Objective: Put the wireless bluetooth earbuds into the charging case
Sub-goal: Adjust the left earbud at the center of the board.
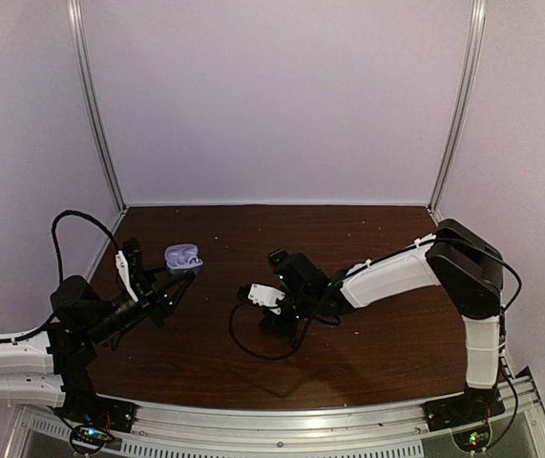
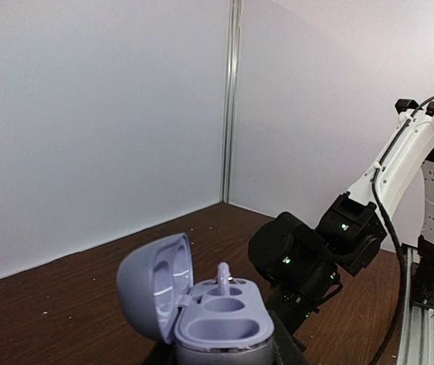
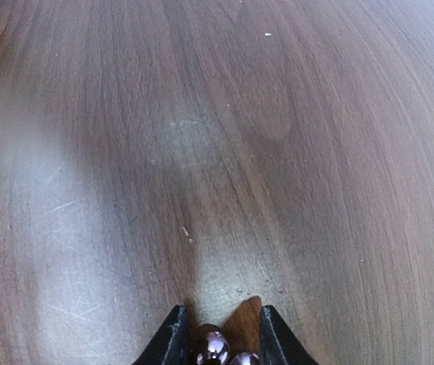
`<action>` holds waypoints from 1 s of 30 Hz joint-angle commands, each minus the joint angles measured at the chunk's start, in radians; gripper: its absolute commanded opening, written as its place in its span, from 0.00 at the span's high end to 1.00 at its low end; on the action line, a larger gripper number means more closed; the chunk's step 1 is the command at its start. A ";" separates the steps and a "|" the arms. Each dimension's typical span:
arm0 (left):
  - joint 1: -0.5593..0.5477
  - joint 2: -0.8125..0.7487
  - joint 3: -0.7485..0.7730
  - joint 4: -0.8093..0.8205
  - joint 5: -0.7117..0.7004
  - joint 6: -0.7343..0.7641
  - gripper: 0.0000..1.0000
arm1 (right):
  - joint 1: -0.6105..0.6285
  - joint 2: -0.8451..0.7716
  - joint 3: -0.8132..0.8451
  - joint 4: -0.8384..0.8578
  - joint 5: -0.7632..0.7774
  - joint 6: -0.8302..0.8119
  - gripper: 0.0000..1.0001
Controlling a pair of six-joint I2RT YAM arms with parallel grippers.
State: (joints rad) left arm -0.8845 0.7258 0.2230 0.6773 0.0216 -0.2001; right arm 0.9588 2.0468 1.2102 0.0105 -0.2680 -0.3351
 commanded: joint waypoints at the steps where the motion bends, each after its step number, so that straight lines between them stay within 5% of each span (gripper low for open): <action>1: 0.005 -0.005 0.010 0.028 -0.038 0.015 1.00 | -0.004 0.027 0.015 -0.059 -0.004 0.004 0.70; 9: 0.005 0.000 0.012 0.033 -0.035 0.015 1.00 | -0.019 0.001 -0.024 -0.102 -0.036 0.104 0.79; 15: 0.005 0.002 0.001 0.045 -0.033 0.009 1.00 | -0.032 -0.026 -0.099 -0.099 -0.109 0.161 0.62; 30: 0.005 -0.031 -0.004 0.025 -0.041 0.009 1.00 | -0.060 -0.066 -0.155 -0.154 -0.198 0.129 0.54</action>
State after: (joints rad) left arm -0.8845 0.7116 0.2230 0.6743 -0.0036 -0.1997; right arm 0.9024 1.9945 1.1206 0.0097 -0.4435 -0.2134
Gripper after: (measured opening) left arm 0.284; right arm 0.449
